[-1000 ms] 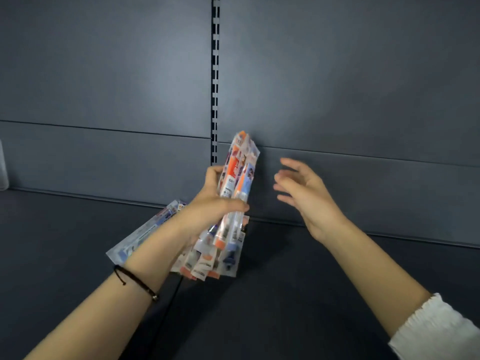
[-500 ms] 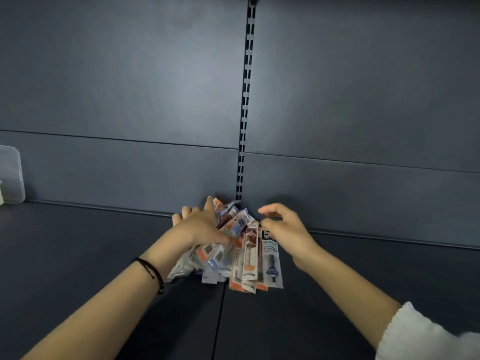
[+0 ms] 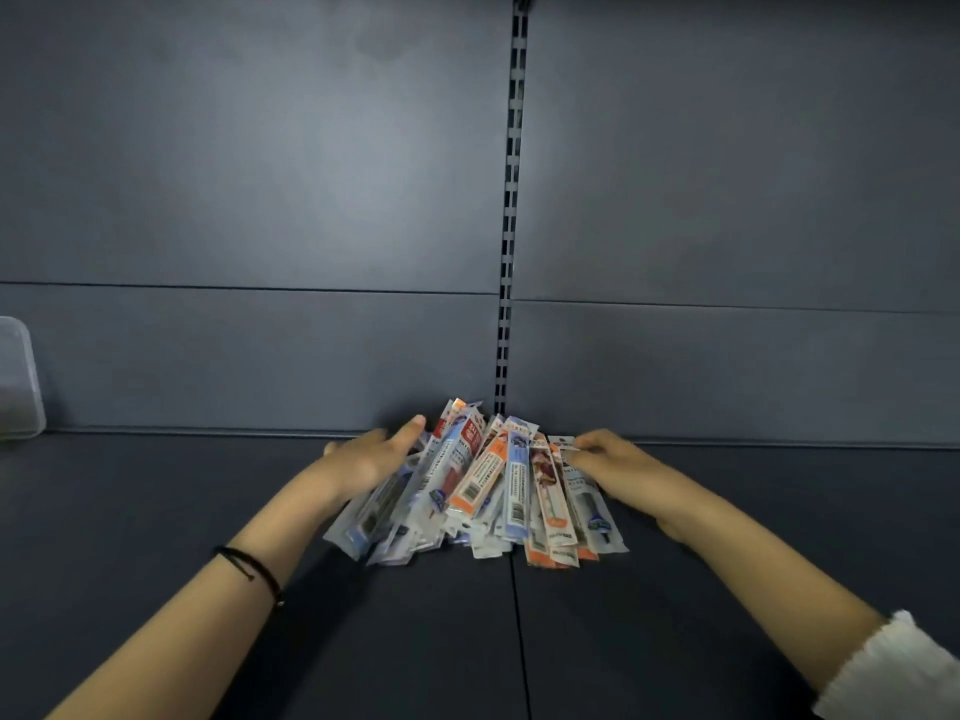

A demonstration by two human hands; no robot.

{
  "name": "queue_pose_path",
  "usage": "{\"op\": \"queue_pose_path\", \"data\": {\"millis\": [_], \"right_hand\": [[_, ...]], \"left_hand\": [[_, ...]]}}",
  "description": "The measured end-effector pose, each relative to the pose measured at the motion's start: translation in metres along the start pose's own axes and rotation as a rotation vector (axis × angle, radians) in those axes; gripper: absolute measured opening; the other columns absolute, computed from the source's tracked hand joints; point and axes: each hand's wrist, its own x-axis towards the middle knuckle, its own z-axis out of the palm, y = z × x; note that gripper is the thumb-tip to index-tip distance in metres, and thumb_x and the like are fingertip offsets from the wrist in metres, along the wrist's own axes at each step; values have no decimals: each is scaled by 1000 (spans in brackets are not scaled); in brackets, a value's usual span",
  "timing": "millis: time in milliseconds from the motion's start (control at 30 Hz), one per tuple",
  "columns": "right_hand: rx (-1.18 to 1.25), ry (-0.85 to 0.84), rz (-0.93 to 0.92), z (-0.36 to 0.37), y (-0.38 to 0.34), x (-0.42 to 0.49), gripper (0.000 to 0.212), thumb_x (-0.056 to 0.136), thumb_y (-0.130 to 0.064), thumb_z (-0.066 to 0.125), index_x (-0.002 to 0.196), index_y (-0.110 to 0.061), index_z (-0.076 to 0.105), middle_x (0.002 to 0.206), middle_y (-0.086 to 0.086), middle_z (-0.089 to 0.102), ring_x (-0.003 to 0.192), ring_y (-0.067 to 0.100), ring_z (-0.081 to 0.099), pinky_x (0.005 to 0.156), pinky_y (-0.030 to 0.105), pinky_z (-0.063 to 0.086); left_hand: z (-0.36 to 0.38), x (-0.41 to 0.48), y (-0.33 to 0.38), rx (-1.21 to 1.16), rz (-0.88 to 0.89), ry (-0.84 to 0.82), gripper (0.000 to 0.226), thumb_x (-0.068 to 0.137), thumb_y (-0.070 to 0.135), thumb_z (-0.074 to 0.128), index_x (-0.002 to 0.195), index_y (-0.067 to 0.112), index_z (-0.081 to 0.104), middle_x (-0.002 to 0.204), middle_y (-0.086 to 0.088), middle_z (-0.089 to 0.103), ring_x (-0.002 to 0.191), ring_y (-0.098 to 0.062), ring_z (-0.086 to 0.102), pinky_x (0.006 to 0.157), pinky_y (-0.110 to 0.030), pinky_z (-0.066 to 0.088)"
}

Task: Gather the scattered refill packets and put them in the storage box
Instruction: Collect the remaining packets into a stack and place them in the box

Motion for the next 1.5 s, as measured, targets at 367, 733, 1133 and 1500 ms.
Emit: {"op": "queue_pose_path", "data": {"millis": [367,733,1133,1500], "right_hand": [[115,-72,-96,46,-31,-1,32,95,-35,53,124,-23,57,113,-7,65,97,6,61,78,22,45],[418,-35,-148,74,-21,2,40,94,-8,53,120,-38,46,112,4,68,85,16,71,60,27,59],[446,-66,-310,77,-23,1,82,97,-6,48,148,-41,-5,122,-20,49,111,2,55,75,14,51],[278,-168,-550,85,-35,-11,50,102,-18,40,144,-39,24,138,-21,46,125,-14,42,100,10,38]], "left_hand": [[12,-4,40,-235,84,-131,102,71,87,33,145,17,40,151,-7,42,135,-27,42,112,-42,31],[8,12,29,-210,94,-111,44,86,43,50,95,3,65,96,-6,70,82,-23,65,80,-34,49],[13,2,52,-408,27,-211,98,72,71,62,144,16,25,138,-4,47,121,-20,49,89,-34,40],[21,-12,45,-993,32,-170,70,70,41,79,120,14,38,98,-12,66,80,-25,70,63,-34,55]]}}
